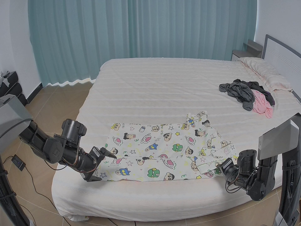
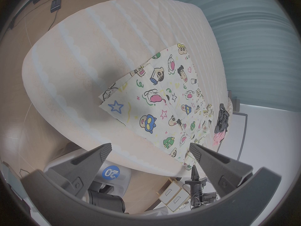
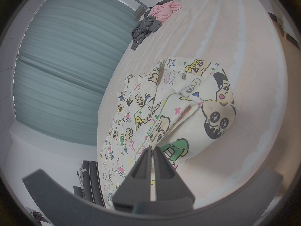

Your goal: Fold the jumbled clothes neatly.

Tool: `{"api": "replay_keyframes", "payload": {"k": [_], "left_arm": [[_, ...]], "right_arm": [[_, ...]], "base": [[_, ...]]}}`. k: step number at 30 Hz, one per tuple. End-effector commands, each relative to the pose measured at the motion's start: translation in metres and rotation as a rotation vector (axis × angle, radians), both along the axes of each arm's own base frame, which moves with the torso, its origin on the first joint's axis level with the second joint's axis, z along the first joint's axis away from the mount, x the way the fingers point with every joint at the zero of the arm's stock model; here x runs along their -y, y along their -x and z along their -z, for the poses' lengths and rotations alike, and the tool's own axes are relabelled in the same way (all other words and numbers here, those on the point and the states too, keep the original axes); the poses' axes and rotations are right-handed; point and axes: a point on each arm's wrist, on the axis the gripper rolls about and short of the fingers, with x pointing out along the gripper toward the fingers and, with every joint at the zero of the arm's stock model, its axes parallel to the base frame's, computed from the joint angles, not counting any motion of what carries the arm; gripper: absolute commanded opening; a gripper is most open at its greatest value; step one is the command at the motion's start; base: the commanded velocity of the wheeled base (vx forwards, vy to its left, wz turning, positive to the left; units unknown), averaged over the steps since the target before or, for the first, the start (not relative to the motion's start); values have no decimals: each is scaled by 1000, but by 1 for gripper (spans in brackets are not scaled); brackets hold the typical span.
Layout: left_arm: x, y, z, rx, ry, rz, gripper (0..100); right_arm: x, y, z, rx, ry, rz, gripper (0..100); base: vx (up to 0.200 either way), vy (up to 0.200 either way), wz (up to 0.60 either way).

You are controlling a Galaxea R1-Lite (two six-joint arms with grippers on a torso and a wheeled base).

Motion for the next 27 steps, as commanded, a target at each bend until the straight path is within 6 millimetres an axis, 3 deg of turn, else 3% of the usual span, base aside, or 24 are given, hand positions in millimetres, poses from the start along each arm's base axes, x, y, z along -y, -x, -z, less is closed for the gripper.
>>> {"api": "replay_keyframes", "payload": {"k": [1, 4, 16, 27], "left_arm": [[0, 0, 0, -1, 0, -1, 100], [0, 0, 0, -1, 0, -1, 100], [0, 0, 0, -1, 0, -1, 100], [0, 0, 0, -1, 0, -1, 100]], "right_arm": [[-2, 2, 0, 4, 8, 5, 0], [-2, 3, -2, 6, 9, 6, 0], [-7, 33, -47, 85, -38, -37, 0], [-8, 49, -40, 21, 11, -57, 0]], "base": [[0, 0, 0], [0, 0, 0], [0, 0, 0], [0, 0, 0]]}}
